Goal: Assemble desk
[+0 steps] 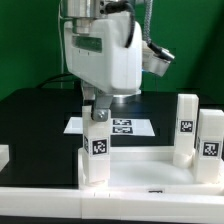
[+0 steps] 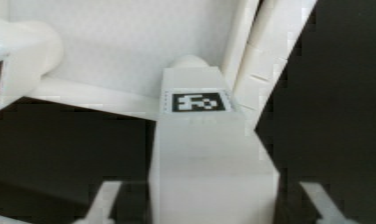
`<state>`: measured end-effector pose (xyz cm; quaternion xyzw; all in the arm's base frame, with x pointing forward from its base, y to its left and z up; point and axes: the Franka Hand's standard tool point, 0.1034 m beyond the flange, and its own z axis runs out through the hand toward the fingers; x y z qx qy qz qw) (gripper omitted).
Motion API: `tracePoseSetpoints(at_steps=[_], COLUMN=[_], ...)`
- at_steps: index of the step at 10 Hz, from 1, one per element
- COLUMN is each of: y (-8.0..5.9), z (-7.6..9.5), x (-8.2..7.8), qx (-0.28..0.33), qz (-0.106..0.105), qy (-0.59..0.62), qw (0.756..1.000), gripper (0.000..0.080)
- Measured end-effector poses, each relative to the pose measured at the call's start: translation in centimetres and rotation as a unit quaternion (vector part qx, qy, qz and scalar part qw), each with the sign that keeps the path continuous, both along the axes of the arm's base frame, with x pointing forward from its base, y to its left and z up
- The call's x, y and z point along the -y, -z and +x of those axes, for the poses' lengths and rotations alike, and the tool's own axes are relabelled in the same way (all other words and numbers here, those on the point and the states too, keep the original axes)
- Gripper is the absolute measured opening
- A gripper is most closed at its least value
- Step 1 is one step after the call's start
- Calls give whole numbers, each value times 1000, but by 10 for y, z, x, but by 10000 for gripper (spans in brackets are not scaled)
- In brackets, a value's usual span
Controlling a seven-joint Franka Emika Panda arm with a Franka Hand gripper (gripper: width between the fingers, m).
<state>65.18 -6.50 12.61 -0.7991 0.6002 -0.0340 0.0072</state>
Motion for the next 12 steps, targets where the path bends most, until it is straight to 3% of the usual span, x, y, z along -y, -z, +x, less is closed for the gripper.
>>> tracePoseSetpoints(at_steps=[2, 3, 4, 7, 12], y=[0, 0, 0, 1, 2], z=[0, 0, 0, 0, 1], x=[0, 0, -1, -7, -10], qx=[-1, -2, -3, -8, -13], qz=[-2, -3, -4, -19, -36], qy=[-30, -50, -70, -244, -478], qw=[1000, 999, 998, 970, 877], gripper=[288, 474, 588, 647, 649])
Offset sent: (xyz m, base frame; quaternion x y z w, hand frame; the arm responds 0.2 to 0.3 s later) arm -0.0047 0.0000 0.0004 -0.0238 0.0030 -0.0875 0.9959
